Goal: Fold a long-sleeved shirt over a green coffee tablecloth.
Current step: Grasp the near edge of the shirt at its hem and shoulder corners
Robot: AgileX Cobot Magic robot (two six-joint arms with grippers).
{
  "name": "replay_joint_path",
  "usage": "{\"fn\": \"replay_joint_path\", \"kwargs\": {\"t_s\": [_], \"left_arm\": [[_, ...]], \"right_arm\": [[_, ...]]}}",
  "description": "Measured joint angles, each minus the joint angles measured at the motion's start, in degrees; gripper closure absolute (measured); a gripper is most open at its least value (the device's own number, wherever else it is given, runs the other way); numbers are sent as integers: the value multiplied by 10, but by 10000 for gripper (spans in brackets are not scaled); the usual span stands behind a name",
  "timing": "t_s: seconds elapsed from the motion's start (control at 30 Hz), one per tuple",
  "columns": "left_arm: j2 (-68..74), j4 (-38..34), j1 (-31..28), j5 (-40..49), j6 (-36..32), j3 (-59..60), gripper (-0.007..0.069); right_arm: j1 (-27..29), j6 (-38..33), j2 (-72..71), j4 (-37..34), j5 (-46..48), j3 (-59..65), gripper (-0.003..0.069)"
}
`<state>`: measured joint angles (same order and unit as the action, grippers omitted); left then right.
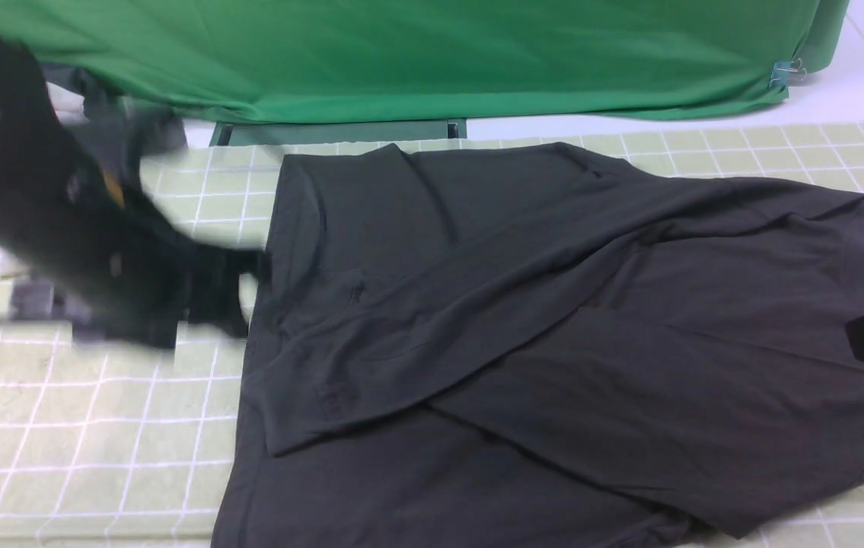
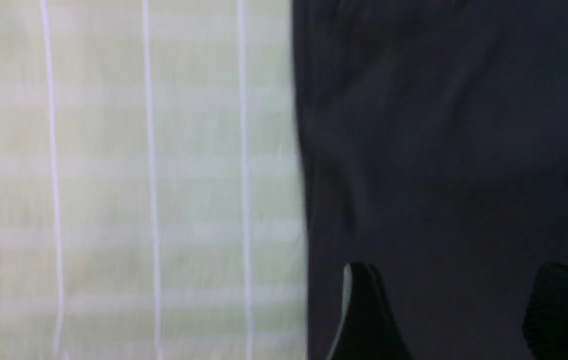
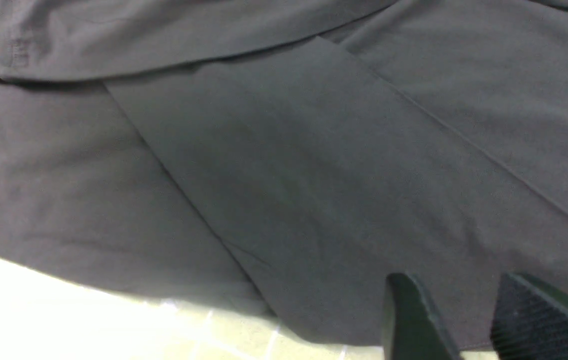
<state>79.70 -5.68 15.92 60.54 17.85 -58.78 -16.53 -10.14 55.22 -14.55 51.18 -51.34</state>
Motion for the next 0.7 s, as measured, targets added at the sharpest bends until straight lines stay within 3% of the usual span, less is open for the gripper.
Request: {"fn": "replay_joint_path", "kwargs": {"t_s": [0.2, 0.43, 0.7], "left_arm": [[-1, -75, 64, -72, 0, 153, 272], [-2, -72, 70, -76, 21, 204, 274], [-3, -70, 70, -166, 44, 270, 275]], "right_arm": [[0, -8, 0, 1, 0, 0, 414], [0, -21, 0, 1, 0, 0, 414], [0, -24, 0, 6, 0, 0, 414]]}}
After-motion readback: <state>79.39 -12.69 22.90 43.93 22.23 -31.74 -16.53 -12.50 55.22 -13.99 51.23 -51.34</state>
